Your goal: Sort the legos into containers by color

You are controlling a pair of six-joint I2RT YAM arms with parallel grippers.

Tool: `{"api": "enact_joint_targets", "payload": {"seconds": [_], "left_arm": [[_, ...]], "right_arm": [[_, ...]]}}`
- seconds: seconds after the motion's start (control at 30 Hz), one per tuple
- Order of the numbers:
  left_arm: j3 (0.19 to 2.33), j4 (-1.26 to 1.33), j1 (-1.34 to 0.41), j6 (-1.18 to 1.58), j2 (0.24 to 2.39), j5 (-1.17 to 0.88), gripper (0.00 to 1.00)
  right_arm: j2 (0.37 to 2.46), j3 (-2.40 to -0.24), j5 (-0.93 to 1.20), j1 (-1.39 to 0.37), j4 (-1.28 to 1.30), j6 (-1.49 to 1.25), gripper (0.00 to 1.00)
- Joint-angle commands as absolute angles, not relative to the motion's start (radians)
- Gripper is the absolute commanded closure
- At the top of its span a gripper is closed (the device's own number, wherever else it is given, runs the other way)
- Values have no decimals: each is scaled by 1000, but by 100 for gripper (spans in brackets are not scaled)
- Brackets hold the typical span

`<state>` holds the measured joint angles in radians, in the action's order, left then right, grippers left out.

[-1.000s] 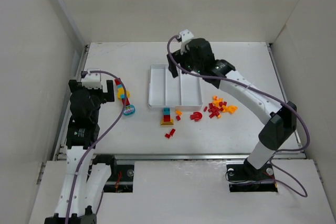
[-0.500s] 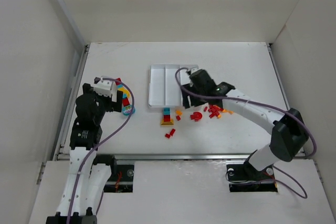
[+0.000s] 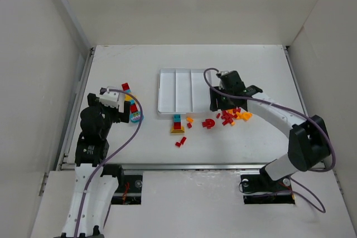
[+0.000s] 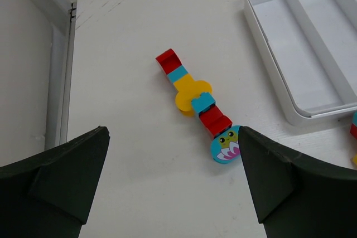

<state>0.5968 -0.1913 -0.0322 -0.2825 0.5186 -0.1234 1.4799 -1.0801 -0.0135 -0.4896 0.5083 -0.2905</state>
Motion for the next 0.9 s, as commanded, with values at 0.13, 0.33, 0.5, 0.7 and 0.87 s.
{"api": "enact_joint_targets", "payload": {"seconds": [0.13,0.33,0.5,0.7,0.87], "left_arm": [[569,-137,-34,-281,489,-133,0],[569,-137,-34,-281,471,-144,0],[560,-137,-25,-290,471,-144,0],[560,-137,-25,-299,471,-135,0],[560,-137,-25,-308,471,-135,0]], "right_arm": [[1564,-1057,63,-489,457,-302,33],[1629,-1039,51,-528,422,-321,33],[1683,-1028,51,-537,390,-321,33],[1695,-1002,40,-568,390,-340,38],[1695,-983,9,-600,413,-362,39]]}}
